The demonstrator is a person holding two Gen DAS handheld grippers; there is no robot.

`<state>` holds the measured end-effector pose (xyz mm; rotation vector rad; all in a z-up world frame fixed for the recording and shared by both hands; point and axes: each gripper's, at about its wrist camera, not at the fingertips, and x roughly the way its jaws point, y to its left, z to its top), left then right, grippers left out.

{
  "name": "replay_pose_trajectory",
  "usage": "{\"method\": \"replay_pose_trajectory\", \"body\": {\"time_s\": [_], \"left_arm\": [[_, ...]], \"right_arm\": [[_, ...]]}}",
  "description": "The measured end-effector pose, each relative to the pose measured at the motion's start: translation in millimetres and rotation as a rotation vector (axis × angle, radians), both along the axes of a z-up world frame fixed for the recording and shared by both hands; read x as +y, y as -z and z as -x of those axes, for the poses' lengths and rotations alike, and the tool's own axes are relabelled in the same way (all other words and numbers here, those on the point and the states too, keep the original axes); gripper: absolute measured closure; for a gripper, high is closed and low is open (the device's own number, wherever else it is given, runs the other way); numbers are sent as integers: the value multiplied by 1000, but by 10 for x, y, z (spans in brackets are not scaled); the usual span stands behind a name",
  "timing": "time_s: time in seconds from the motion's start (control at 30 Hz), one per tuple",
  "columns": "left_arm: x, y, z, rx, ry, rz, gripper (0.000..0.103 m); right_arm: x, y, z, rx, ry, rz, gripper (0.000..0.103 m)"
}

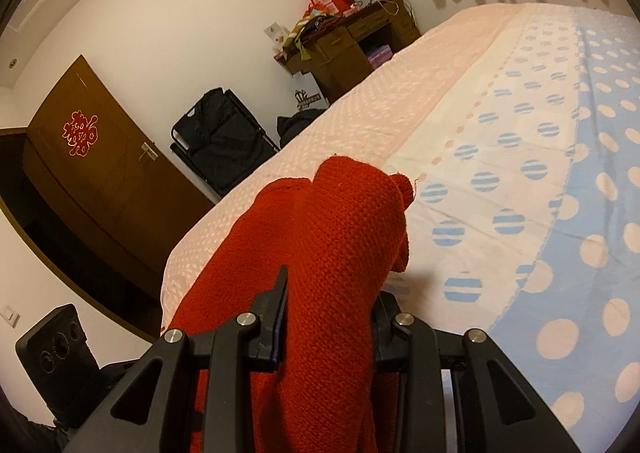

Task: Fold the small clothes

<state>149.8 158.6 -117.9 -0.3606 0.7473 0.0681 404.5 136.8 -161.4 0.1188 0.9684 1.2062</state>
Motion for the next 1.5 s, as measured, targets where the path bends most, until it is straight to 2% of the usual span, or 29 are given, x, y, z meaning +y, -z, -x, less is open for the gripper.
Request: {"method": "replay_pose_trajectory", "body": {"time_s": [0.37,0.7,0.83,0.97,1.07,1.13,1.17,1.23,1.27,1.33,1.4,1.47,1.5], "left_arm": [[138,205,69,44,-31,21,60],[86,263,211,18,-34,30,58],[80,233,252,19,-42,25,51],[53,168,282,26,-45,7,49],[67,53,315,4,-45,-13,49],[85,-60,354,-34,-58,-43,44],[108,-153,366,-68,-78,-76,36],[173,-226,343,-97,-120,-120,25],[204,-220,324,-99,-129,-127,25],[305,-152,227,-66,-168,-150,25],[393,12,131,-4,-196,-178,25],[444,196,70,64,-193,-166,24],[466,260,95,58,-195,-142,24]], "right_arm": [[272,117,88,4,-37,46,71],[307,265,66,7,-17,123,71],[279,282,55,5,-5,142,64],[150,266,-13,18,39,127,61],[21,247,-77,40,81,119,51],[-122,166,-76,37,122,91,50],[-173,120,-56,27,132,77,50],[-306,-11,38,17,137,30,50],[-366,-83,113,22,123,-7,50],[-439,-191,308,27,80,-55,50],[-436,-211,489,31,21,-59,48],[-400,-140,649,17,-10,-11,47],[-375,-64,692,20,-14,28,47]]}}
